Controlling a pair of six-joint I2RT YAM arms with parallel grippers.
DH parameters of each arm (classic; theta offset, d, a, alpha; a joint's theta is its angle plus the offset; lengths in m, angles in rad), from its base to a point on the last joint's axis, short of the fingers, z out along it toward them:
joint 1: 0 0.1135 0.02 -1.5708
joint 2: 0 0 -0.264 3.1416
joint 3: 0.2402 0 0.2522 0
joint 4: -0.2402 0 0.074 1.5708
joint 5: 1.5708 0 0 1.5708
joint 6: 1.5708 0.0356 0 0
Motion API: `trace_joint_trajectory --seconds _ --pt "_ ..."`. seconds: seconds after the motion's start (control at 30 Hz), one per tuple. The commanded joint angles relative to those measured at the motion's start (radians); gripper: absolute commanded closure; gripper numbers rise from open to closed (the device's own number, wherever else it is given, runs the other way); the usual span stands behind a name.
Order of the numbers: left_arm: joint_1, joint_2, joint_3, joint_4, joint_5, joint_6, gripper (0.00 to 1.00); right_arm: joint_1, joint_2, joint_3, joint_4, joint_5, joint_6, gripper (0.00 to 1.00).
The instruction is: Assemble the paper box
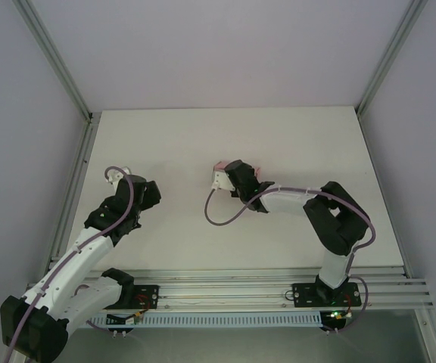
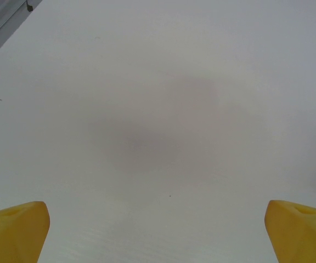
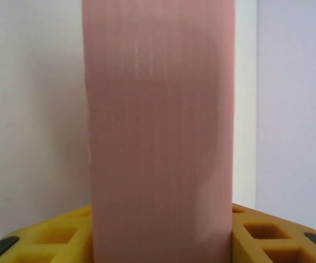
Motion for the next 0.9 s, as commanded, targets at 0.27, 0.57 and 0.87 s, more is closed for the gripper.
trace_joint_trajectory --seconds 0.27,0.57,0.87 --pt "0.008 -0.025 0.014 -0.010 -0.029 -0.001 0.00 0.062 -0.277 -0.072 -0.347 -0.293 0.215 0.00" --pt "0.116 0.086 -0.019 0.289 -0.034 0.151 0.00 -0.246 -0.544 -0.119 -0.272 -0.454 0.771 0.00" --pt "0.328 0.388 -0.298 1.070 0.080 0.280 0.00 -0.628 -0.552 -0.543 0.367 -0.496 1.107 0.00"
